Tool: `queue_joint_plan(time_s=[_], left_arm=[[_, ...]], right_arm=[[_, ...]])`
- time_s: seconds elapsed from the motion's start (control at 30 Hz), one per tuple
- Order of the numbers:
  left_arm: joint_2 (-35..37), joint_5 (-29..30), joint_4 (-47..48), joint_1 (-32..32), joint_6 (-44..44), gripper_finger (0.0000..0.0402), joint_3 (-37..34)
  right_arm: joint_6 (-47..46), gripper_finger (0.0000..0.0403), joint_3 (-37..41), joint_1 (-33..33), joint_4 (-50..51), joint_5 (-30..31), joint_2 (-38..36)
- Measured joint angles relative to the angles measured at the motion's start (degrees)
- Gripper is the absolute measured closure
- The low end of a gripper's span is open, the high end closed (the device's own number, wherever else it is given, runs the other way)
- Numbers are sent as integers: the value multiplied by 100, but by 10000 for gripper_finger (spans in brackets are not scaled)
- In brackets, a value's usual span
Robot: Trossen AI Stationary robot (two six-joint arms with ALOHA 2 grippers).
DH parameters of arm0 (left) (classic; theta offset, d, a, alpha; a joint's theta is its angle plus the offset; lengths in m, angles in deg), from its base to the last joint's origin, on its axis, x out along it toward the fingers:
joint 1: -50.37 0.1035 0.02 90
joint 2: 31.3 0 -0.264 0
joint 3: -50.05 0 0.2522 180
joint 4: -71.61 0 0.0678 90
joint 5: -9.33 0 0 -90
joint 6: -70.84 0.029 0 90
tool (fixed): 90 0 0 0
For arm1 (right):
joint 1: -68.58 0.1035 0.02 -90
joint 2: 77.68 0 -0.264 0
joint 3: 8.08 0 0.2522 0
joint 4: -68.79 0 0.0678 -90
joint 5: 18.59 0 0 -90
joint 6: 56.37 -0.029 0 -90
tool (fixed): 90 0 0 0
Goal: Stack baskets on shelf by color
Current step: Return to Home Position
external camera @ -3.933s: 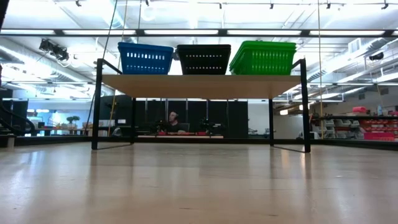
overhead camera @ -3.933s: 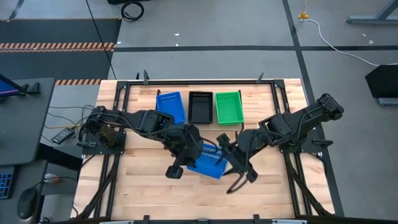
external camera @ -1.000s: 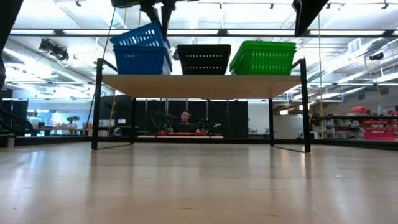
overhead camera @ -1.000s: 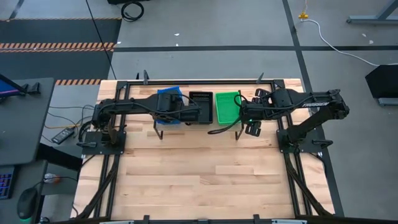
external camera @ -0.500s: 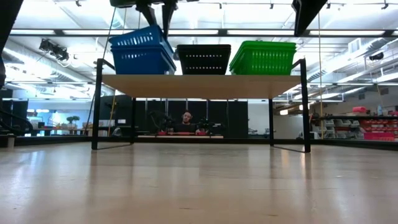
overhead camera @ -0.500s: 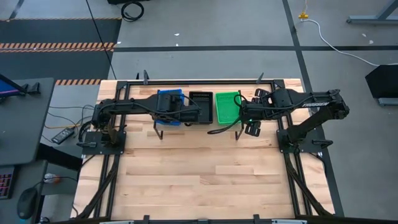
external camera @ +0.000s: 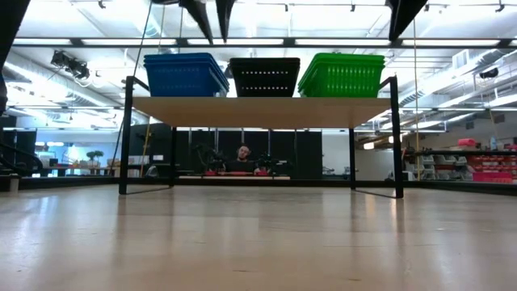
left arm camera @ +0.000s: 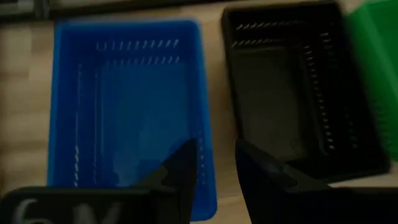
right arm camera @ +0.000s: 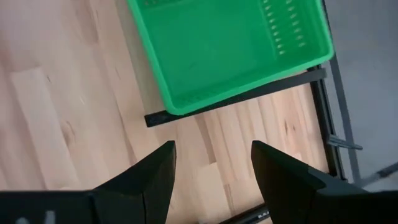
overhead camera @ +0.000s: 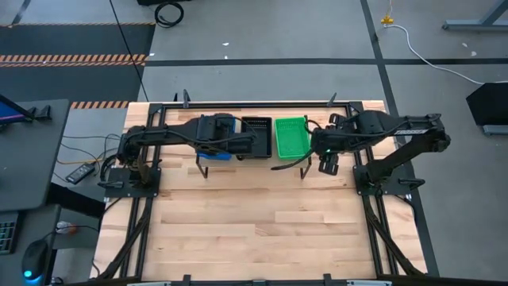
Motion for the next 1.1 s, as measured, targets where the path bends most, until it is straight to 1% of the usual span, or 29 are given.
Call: queue_joint_plan(time_s=[0.1,0.2,0.27,0.4,0.47,0.57,0.67,0.73,0.83,0.9,0.93,0.97,1.0,1.1], left_arm=[[3,319,-66,-57,756,283,273],[4,744,-409,-138,1824,285,567],[7,911,-691,-193,2700,287,797],[4,863,-1071,-218,4301,289,1289],[20,839,-1107,-244,4942,289,1530],[196,823,-1138,-275,5761,289,1619],[472,744,-1113,-308,6099,292,1619],[654,715,-1122,-319,6352,300,1619],[917,456,-1151,-332,6541,326,1619],[1098,252,-1106,-332,6638,350,1616],[1182,179,-1097,-332,6670,364,1615],[1275,135,-1098,-335,6688,379,1617],[1372,102,-1080,-336,6690,390,1615],[1623,95,-1129,-334,6693,393,1615]], right_arm=[[-46,189,0,-2,-15,-2,-201],[-128,193,0,0,-50,-42,-441],[-245,197,0,0,-24,-42,-587],[-554,202,0,0,200,-88,-793],[-856,204,-2,0,198,-106,-850],[-1260,206,-2,-2,202,-192,-892],[-1352,222,-2,0,199,-281,-892],[-1192,248,-2,30,197,-279,-893],[-924,312,-2,101,145,-233,-960],[-803,364,0,154,53,-213,-1090],[-737,383,0,182,-58,-204,-1182],[-648,392,2,206,-227,-194,-1305],[-559,390,35,237,-499,-189,-1458],[-287,386,401,313,-1709,-231,-2116]])
